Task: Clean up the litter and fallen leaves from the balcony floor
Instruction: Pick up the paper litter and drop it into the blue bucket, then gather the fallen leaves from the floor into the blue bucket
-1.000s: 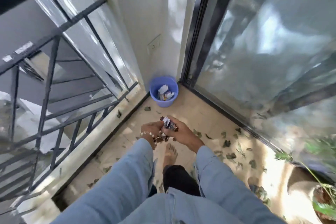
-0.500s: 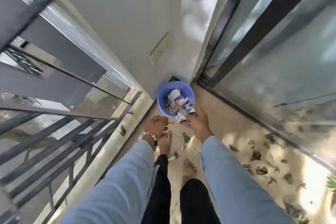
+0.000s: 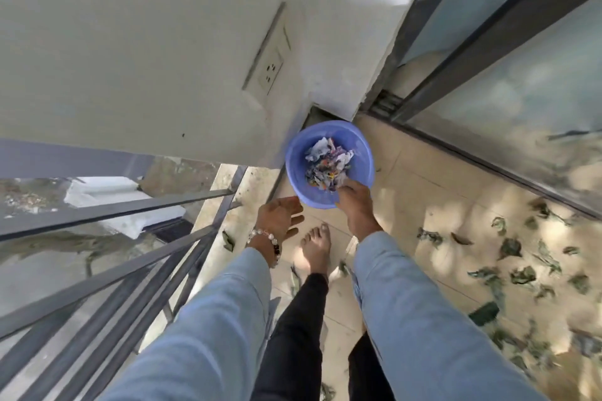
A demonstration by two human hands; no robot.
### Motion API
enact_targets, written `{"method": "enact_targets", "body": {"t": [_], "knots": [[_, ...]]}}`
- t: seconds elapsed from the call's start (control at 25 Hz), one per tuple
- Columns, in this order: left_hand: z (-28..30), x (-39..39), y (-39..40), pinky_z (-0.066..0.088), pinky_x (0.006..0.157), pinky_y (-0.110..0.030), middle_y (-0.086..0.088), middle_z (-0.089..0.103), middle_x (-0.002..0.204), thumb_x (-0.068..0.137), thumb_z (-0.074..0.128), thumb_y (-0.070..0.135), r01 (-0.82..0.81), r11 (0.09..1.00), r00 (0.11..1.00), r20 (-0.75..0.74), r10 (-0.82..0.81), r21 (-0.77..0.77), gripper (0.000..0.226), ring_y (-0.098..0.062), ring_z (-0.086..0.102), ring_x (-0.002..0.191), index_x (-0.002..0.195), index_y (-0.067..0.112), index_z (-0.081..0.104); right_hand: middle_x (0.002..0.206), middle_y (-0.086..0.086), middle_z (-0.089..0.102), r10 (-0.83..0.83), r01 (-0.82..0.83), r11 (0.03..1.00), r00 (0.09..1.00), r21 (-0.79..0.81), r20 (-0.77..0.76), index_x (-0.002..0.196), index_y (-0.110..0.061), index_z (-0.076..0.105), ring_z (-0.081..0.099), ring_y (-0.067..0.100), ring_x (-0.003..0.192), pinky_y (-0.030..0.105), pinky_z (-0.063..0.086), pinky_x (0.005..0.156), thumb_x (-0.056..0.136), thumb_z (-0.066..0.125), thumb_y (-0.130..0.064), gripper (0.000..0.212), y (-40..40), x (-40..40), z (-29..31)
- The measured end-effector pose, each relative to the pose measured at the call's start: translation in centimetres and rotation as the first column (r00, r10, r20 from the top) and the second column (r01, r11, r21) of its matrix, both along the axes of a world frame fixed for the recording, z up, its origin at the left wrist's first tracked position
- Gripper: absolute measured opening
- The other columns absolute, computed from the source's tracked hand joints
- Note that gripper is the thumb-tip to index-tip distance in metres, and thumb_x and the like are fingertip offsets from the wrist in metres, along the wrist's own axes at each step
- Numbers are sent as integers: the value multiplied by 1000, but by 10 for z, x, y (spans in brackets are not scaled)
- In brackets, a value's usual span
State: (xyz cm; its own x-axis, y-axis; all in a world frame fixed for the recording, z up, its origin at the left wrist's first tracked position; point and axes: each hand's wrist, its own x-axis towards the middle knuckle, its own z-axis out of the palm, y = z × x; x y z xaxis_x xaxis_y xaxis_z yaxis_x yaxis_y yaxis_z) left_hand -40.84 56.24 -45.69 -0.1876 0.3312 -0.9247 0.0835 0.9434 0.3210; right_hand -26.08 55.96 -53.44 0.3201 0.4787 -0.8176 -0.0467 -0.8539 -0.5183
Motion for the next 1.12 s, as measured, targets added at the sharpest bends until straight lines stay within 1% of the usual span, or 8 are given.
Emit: {"method": "enact_targets", "body": {"t": [0.12,0.2,0.36,0.48,0.6,0.8,1.0,1.12], "knots": [[47,12,-2,46,70,-29,-6,70,91,92,49,10,202,979,978,-58,-200,30,19,-21,64,76,83,20,62,77,1,64,-81,81,996,997,-31,-9,67,-37,71,60,30,83,49,53,87,67,58,-29,15,-30,13,49],[72,19,-4,52,75,-31,-14,72,96,81,56,18,387,919,918,-129,-376,73,10,-27,68,82,76,22,64,75,6,68,-98,98,995,995,-8,17,67,-40,71,63,30,78,53,54,82,63,59,-29,17,-54,26,68],[135,51,-18,53,88,-41,-17,72,100,81,57,22,723,682,687,-222,-692,109,22,-34,67,93,91,10,72,89,9,73,-69,56,995,982,78,176,90,-15,74,68,28,87,40,53,86,80,60,-9,18,-97,54,186],[176,87,-34,54,85,-45,-19,72,97,70,46,36,814,561,580,-256,-773,152,45,-37,67,92,96,10,71,96,9,72,-110,75,989,950,129,292,98,-5,72,67,23,89,24,48,81,85,56,-2,20,-150,82,241],[193,130,-57,55,83,-42,-16,72,96,76,42,37,945,283,322,-313,-893,166,49,-35,67,90,102,6,70,103,11,71,-200,171,980,887,104,417,100,-3,71,64,26,95,19,38,76,87,54,-1,22,-213,115,276],[215,237,-127,54,86,-43,-14,73,96,85,57,18,970,-89,3,-375,-927,227,13,-36,66,96,76,22,66,115,12,67,-396,450,892,743,35,539,108,-11,68,58,32,109,32,45,89,89,46,-7,30,-331,171,311],[266,348,-249,51,89,-36,-14,70,105,90,58,16,837,-459,-285,-479,-830,298,17,-32,64,100,104,15,69,113,18,63,-320,502,858,692,-112,647,111,-10,61,56,35,107,39,43,90,88,43,-11,29,-455,212,332],[277,404,-327,51,89,-39,-14,69,108,92,55,18,677,-671,-464,-532,-708,303,23,-33,63,103,112,15,66,106,21,64,-376,580,809,635,-95,675,102,-4,63,60,37,99,41,49,88,83,47,-10,26,-527,236,340]]}}
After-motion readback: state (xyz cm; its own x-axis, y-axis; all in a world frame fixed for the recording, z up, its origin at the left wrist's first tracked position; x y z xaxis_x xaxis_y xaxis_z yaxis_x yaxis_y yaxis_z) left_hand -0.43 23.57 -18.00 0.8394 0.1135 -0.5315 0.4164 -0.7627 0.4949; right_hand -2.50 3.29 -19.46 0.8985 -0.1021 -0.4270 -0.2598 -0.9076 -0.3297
